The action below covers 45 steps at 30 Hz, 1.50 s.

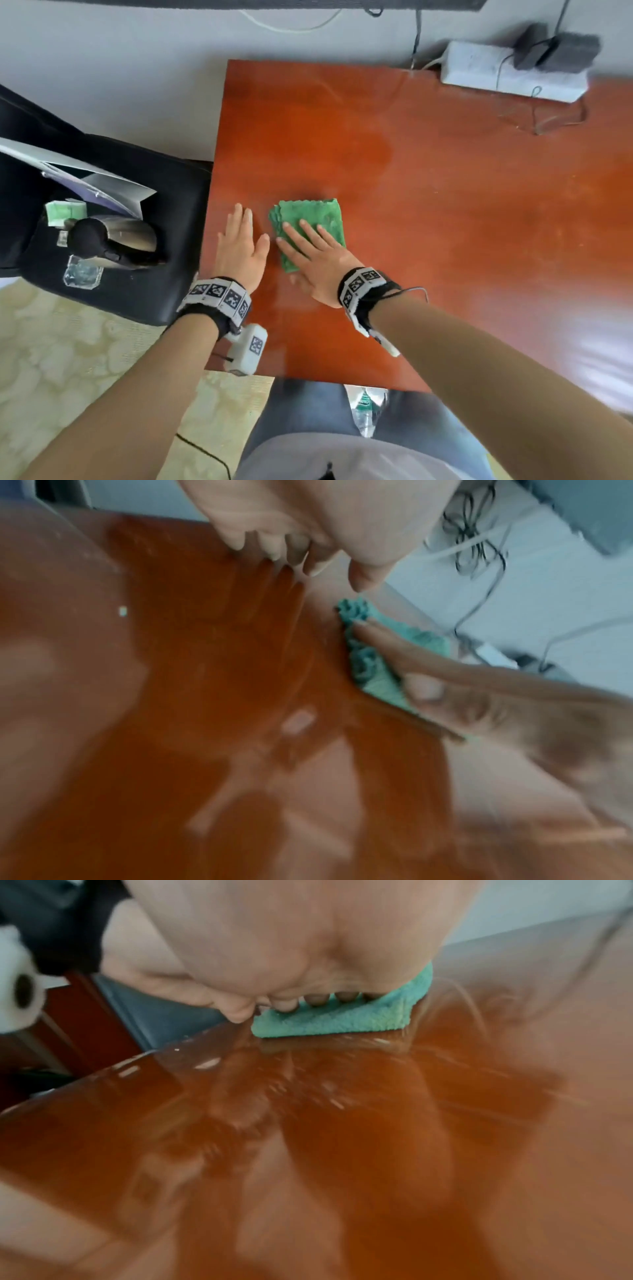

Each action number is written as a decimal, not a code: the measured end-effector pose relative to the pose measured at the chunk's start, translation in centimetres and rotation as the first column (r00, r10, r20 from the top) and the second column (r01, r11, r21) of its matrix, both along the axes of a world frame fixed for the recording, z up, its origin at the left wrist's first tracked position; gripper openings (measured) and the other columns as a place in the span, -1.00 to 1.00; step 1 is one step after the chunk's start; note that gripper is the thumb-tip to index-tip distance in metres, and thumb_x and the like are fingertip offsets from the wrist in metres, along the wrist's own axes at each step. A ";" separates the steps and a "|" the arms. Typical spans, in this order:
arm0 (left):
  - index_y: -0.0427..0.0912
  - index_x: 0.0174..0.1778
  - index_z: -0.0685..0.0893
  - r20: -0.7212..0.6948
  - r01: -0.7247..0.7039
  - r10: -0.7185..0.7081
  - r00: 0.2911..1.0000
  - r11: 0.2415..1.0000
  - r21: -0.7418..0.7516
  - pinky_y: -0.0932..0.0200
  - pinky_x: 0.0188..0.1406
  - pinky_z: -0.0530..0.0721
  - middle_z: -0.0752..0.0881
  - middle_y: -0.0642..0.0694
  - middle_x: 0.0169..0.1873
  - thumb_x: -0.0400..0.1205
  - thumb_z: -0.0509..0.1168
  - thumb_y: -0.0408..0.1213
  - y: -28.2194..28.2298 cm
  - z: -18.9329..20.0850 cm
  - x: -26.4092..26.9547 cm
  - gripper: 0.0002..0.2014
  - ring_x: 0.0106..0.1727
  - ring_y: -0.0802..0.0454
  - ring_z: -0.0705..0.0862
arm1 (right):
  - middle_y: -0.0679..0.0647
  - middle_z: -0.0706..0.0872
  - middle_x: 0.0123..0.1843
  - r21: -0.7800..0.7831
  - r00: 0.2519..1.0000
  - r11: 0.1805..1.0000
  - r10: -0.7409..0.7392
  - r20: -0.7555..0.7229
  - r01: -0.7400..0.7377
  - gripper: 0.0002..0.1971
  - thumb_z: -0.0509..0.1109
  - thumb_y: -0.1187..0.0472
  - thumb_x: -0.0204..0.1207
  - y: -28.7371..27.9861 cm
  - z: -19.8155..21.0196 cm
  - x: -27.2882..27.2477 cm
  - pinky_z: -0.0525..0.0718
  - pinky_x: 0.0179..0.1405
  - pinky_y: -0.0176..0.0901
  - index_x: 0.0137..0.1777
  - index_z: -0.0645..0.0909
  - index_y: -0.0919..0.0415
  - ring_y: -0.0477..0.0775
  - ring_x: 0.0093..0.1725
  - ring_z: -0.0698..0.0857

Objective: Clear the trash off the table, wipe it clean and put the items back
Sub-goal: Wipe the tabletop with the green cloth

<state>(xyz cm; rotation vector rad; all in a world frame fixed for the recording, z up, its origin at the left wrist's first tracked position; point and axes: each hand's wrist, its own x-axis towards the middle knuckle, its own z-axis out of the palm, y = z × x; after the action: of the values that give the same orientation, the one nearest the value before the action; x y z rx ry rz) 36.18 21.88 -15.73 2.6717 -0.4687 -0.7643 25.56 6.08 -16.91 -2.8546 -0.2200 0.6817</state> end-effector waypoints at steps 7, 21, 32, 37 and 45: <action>-0.21 0.74 -0.31 0.046 0.225 -0.249 0.967 0.928 0.297 -0.36 0.69 -0.08 -0.41 -0.12 0.71 0.74 -0.18 0.20 -8.8 -0.9 -12.0 -0.21 0.74 -0.21 -0.29 | 0.05 -0.26 0.77 -0.117 0.719 0.709 -0.690 0.084 0.695 -0.26 0.00 -0.16 0.72 -21.9 -1.1 -15.3 -0.09 0.70 0.22 0.75 -0.27 0.04 0.25 0.75 -0.17; -0.23 0.71 -0.39 -0.029 0.178 -0.182 0.983 0.897 0.405 -0.20 0.73 -0.11 -0.46 -0.16 0.68 0.71 -0.09 0.30 -20.2 -1.2 -22.1 -0.08 0.73 -0.16 -0.34 | 0.02 -0.25 0.78 0.121 0.996 0.989 -0.091 0.000 0.090 -0.22 0.02 -0.12 0.72 -21.5 0.6 -20.5 -0.17 0.71 0.24 0.74 -0.34 0.12 0.11 0.74 -0.24; -0.29 0.70 -0.39 0.034 0.215 -0.248 0.968 0.891 0.400 -0.14 0.73 -0.18 -0.44 -0.23 0.68 0.72 -0.13 0.28 -23.2 -1.1 -19.9 -0.10 0.74 -0.13 -0.32 | 0.12 -0.21 0.78 -0.039 0.743 0.744 -0.660 0.108 0.667 -0.22 0.07 -0.12 0.69 -33.4 -0.5 -19.6 -0.17 0.69 0.32 0.76 -0.18 0.19 0.31 0.74 -0.18; -0.12 0.64 0.38 0.169 0.157 -0.168 0.971 0.985 0.076 -0.07 0.64 0.30 0.32 -0.11 0.68 0.75 0.16 -0.02 -28.6 1.3 -13.5 -0.47 0.68 -0.05 0.29 | 0.04 -0.15 0.79 -0.001 0.932 0.939 -0.342 0.118 0.345 -0.27 0.09 -0.10 0.67 -28.2 -0.2 -15.2 -0.18 0.66 0.41 0.77 -0.07 0.07 0.36 0.73 -0.18; -0.15 0.41 0.55 -0.307 -0.333 0.219 0.926 0.858 -0.392 0.22 -0.32 0.75 0.85 -0.05 -0.19 0.67 0.34 0.01 -41.1 3.9 -4.6 -0.55 -0.35 0.11 0.73 | 0.28 -0.13 0.77 0.038 0.904 0.918 -0.396 0.162 0.396 -0.24 0.20 0.02 0.67 -31.4 -1.2 -10.6 -0.10 0.69 0.34 0.75 -0.05 0.27 0.37 0.73 -0.11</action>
<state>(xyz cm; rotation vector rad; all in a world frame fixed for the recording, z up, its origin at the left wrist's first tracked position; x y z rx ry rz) 31.57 -19.19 -11.81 2.1213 -0.1535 -0.7870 14.92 -25.37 -18.07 -2.8202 0.3308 0.3586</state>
